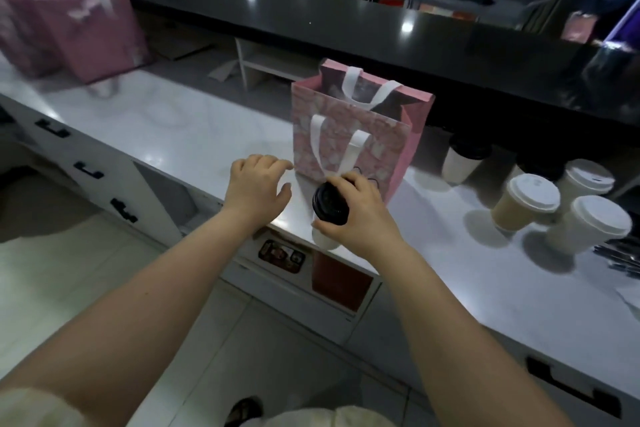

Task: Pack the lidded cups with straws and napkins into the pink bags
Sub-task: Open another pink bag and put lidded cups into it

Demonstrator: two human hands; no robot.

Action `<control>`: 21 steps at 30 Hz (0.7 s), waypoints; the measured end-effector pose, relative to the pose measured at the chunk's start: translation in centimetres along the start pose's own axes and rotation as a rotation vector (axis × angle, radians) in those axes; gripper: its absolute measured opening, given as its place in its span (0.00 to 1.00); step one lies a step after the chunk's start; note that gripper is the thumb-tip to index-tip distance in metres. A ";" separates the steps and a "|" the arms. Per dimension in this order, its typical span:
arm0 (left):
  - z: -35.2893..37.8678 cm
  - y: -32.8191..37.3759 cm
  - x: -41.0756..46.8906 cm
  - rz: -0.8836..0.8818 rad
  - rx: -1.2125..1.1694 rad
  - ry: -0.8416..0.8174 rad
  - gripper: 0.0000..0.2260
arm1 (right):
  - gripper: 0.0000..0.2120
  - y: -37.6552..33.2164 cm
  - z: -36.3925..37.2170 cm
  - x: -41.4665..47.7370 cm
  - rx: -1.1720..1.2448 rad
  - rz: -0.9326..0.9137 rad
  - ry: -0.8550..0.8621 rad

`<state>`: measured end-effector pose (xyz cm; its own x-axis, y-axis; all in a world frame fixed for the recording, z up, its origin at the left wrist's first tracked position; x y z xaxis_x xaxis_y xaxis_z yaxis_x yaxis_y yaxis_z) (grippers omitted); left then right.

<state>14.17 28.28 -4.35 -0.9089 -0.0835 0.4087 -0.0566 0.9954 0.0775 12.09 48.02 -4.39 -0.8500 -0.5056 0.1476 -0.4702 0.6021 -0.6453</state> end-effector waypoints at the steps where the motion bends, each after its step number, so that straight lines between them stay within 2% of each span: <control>1: -0.5 -1.8 0.6 0.004 -0.012 -0.003 0.15 | 0.38 -1.2 0.4 0.9 0.012 0.000 0.018; 7: -2.9 -12.6 5.0 0.111 -0.080 -0.005 0.13 | 0.35 -7.4 0.1 6.9 0.075 -0.029 0.181; 11: -3.6 -16.7 9.3 0.176 -0.116 -0.016 0.14 | 0.34 -9.9 -2.1 10.9 0.056 -0.046 0.325; 16: -3.6 -15.8 15.8 0.274 -0.241 -0.019 0.15 | 0.35 -11.2 -6.0 15.2 -0.001 -0.034 0.420; 21: -2.6 -12.0 21.4 0.341 -0.367 0.015 0.15 | 0.35 -9.3 -9.2 19.1 -0.104 0.029 0.452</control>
<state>-3.49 14.40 5.79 -0.8438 0.2404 0.4797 0.3946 0.8839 0.2512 -1.95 38.44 11.34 -0.8707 -0.1814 0.4571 -0.4461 0.6825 -0.5790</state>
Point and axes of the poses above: each hand's wrist, its own x-axis towards the middle knuckle, its own z-axis out of the palm, y = z × x, the point moved 3 cm from there along x, towards the middle knuckle, and after that the axes turned 5 degrees about x, right-handed, at the moved point
